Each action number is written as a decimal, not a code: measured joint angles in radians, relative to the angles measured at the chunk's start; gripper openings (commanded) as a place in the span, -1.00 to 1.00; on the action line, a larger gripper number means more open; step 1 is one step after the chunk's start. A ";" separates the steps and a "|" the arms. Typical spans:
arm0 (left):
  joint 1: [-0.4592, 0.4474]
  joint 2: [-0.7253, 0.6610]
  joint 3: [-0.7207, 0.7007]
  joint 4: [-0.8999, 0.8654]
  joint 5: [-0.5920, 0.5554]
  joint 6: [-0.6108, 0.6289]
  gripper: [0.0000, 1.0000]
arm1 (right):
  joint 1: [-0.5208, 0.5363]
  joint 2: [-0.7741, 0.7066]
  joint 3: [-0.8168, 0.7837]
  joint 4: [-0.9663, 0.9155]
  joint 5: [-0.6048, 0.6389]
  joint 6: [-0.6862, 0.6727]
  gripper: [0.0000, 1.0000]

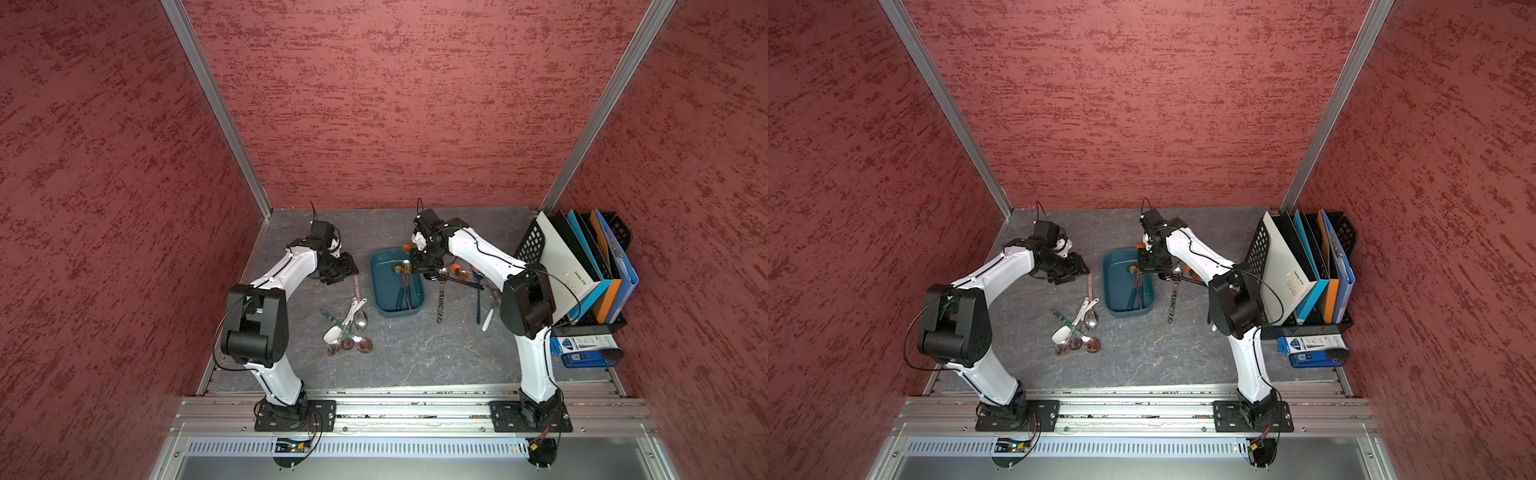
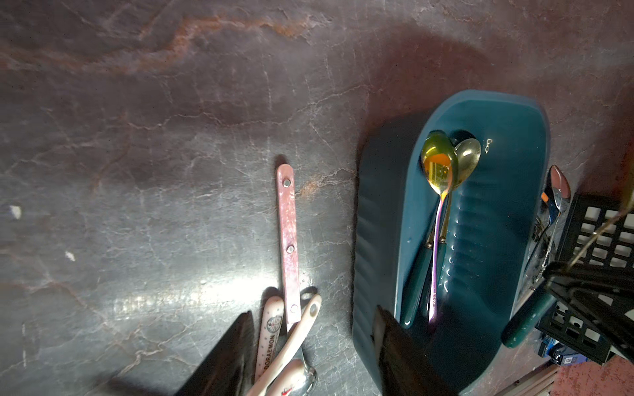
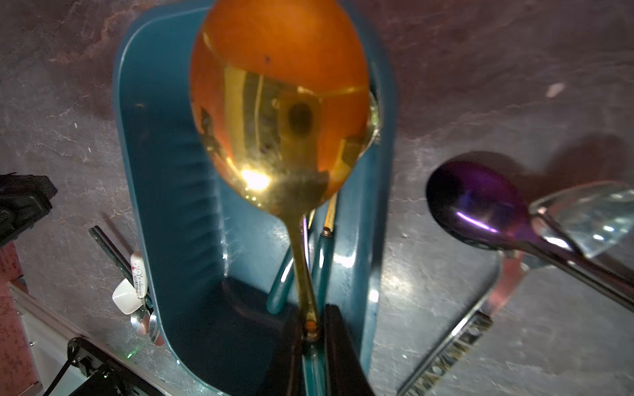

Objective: Put the spoon into the storage box
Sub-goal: Place the spoon in the storage box.

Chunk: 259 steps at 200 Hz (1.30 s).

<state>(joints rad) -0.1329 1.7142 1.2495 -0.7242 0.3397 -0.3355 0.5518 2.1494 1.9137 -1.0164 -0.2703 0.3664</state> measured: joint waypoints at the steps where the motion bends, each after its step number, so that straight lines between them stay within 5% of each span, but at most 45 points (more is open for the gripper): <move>1: 0.000 0.000 0.000 0.000 0.000 0.000 0.18 | 0.002 0.003 0.002 0.000 0.000 0.000 -0.81; 259: 0.010 -0.002 0.002 -0.010 -0.002 0.018 0.19 | 0.041 0.235 0.160 -0.137 -0.020 0.003 -0.72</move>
<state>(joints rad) -0.1226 1.7126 1.2514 -0.7345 0.3378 -0.3176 0.5926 2.3848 2.0735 -1.1534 -0.2901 0.3695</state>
